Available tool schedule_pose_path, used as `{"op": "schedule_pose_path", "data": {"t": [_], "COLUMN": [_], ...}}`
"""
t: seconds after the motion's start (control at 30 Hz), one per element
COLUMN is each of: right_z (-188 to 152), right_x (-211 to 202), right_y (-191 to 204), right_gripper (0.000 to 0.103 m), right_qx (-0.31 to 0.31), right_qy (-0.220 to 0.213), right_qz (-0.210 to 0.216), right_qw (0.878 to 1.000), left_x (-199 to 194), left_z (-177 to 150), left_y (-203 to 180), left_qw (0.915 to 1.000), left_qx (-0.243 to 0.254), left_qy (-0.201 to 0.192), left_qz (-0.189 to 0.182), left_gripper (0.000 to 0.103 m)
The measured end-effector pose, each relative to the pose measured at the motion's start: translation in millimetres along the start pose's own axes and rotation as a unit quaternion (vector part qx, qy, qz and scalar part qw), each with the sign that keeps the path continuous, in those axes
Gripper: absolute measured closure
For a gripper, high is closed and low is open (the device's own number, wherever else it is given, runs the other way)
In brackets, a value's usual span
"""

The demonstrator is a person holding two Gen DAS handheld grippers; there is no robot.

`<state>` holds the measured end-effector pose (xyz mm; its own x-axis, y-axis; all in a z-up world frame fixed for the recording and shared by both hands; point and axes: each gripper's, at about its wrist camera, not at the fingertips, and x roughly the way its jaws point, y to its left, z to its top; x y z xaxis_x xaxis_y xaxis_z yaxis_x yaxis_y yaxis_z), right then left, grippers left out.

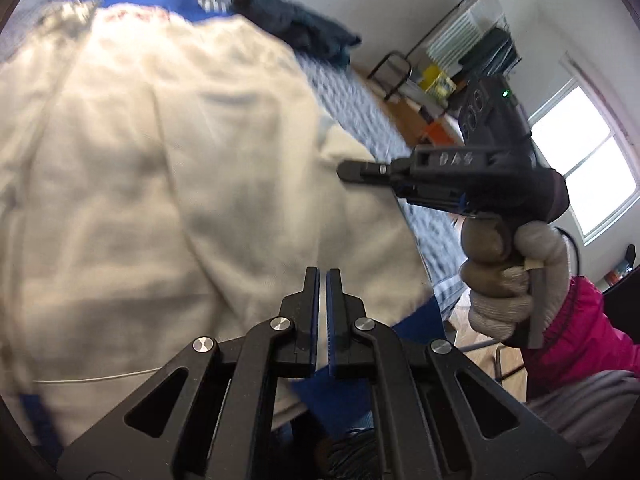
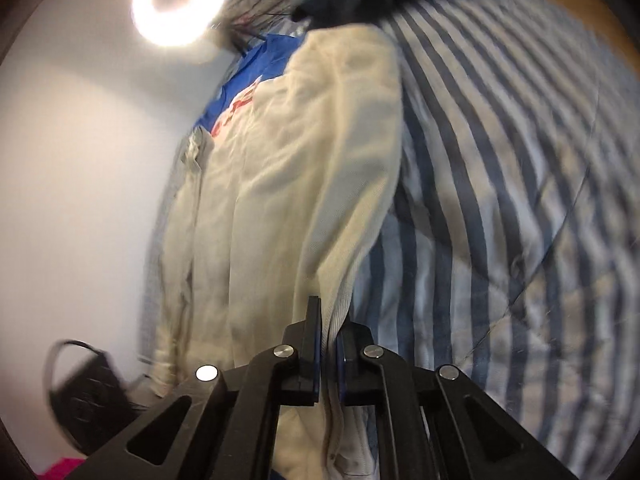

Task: Fold large clothes
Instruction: 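Fold the held side edge over the jacket back with the right gripper, release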

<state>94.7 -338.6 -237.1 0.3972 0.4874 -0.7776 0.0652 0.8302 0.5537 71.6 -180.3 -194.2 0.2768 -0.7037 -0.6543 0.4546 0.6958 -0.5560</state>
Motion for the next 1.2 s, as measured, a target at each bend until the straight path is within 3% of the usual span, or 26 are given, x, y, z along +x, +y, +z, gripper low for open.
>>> {"op": "schedule_pose_path", "data": {"t": [0.23, 0.4, 0.57, 0.7, 0.9, 1.03, 1.2], "right_z": [17.5, 22.6, 14.9, 3.2, -28.0, -18.0, -17.7], "right_x": [-0.3, 35.8, 90.0, 136.6, 181.3, 168.6, 130.1], "right_y": [93.8, 155.7, 196.2, 217.7, 230.1, 218.3, 212.8], "right_gripper": [0.100, 0.100, 0.100, 0.100, 0.100, 0.098, 0.073], "right_qx": [-0.121, -0.199, -0.249, -0.275, -0.323, -0.286, -0.263], "right_qy": [0.004, 0.033, 0.077, 0.111, 0.145, 0.149, 0.141], "right_qz": [-0.053, -0.077, -0.096, -0.107, -0.128, -0.083, -0.008], "right_qw": [0.991, 0.976, 0.961, 0.949, 0.927, 0.943, 0.954], "left_x": [-86.4, -155.2, -208.1, -223.0, -220.5, -213.2, -194.2], "left_z": [10.2, 13.9, 1.2, -7.4, -12.4, -13.1, -13.1], "left_y": [30.3, 66.8, 103.5, 131.4, 152.8, 151.8, 137.5], "left_qw": [0.9934, 0.9778, 0.9632, 0.9544, 0.9520, 0.9555, 0.9686], "left_qx": [-0.053, -0.105, -0.139, -0.171, -0.188, -0.186, -0.168], "left_qy": [-0.101, -0.180, -0.226, -0.239, -0.234, -0.222, -0.178], "left_qz": [0.008, 0.021, 0.042, 0.051, 0.062, 0.056, 0.042], "left_gripper": [0.103, 0.103, 0.103, 0.103, 0.103, 0.103, 0.103]}}
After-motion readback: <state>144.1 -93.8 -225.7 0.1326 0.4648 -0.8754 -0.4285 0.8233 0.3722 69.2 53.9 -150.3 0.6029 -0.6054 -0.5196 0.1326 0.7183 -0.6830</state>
